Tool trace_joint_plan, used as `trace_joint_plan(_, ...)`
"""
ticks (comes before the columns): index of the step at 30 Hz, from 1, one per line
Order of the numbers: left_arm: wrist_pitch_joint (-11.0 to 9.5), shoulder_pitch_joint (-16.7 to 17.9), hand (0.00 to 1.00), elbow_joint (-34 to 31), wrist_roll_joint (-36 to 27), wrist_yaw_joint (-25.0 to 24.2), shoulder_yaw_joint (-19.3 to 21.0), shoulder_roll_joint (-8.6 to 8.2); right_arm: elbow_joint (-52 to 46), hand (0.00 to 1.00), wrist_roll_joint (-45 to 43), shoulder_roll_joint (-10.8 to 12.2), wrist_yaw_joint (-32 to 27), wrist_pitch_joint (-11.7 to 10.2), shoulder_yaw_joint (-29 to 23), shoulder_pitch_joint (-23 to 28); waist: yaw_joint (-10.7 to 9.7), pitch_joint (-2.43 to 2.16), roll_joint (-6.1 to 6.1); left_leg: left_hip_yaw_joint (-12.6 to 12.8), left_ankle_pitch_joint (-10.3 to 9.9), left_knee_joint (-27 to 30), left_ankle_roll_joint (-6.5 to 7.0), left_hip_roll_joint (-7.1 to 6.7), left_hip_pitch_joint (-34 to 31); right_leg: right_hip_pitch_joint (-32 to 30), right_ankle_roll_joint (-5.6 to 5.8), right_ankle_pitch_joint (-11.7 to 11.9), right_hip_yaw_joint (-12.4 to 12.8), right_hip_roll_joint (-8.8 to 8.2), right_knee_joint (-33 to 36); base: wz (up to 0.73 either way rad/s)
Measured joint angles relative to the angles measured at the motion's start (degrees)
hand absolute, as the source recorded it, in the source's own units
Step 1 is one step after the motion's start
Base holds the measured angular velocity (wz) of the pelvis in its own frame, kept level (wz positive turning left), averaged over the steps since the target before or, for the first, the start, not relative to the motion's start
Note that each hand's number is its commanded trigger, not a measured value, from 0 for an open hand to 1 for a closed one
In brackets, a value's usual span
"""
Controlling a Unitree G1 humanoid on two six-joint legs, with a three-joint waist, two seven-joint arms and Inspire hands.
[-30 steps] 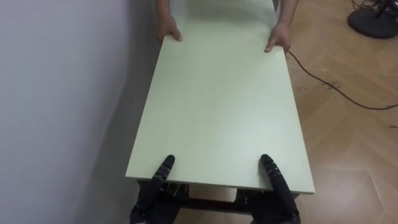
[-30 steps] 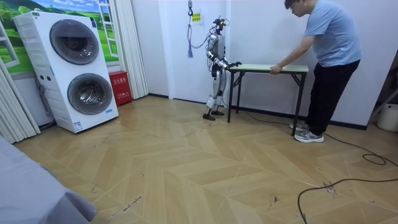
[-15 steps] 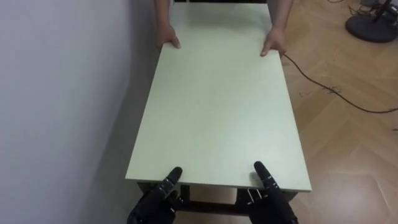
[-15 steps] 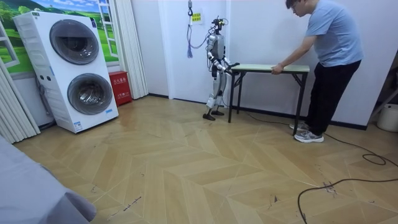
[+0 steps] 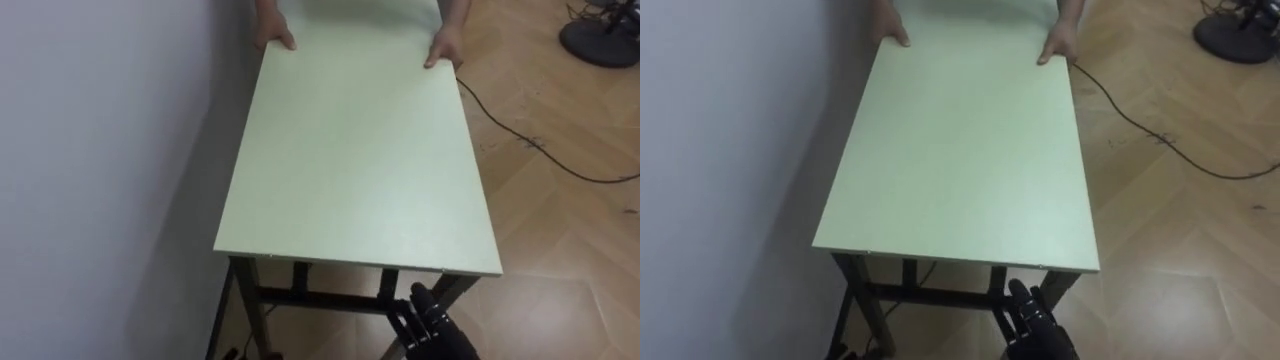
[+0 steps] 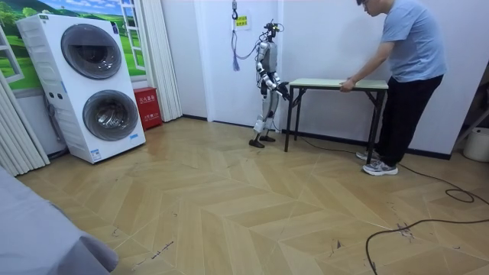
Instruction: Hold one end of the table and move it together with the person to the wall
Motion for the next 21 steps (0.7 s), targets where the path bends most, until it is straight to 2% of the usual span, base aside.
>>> trace_joint_plan(3, 0.0, -0.2, 0.0, 1.0, 0.0, 0.0, 0.0, -0.07, 0.0, 0.0, -0.1, -0.3, 1.7, 0.0, 0.0, 0.1, 0.0, -0.14, 0.35, 0.0, 0.0, 0.0, 0.0, 0.01, 0.2, 0.2, 0.0, 0.0, 1.3, 0.1, -0.1, -0.05)
trace_joint_plan(7, 0.0, -0.1, 0.0, 1.1, 0.0, 0.0, 0.0, -0.27, 0.0, 0.0, -0.1, -1.5, 3.1, 0.0, -0.1, 0.1, 0.0, -0.2, 1.17, 0.0, 0.0, 0.0, -0.02, 0.01, 0.3, 0.4, 0.01, 0.0, 1.3, 0.14, -0.1, 0.0)
trace_joint_plan(10, 0.0, -0.1, 0.0, 1.3, 0.0, 0.0, 0.1, -0.32, 0.0, 0.0, -0.2, -1.5, 4.0, 0.0, -0.2, 0.1, -0.1, -0.25, 1.43, 0.0, 0.0, 0.2, -0.04, 0.05, 0.3, 0.5, 0.01, 0.0, 1.3, 0.2, -0.1, 0.0)
trace_joint_plan(21, -0.1, -0.4, 0.0, 3.1, 0.6, 0.0, 0.6, -0.45, 5.4, 0.0, -5.1, -1.8, 6.0, 0.0, -1.5, 0.5, -0.1, -0.24, 1.37, 0.2, 0.0, 0.1, -0.04, 0.06, 0.3, 0.5, 0.0, 0.0, 1.3, 0.2, -0.2, 0.0)
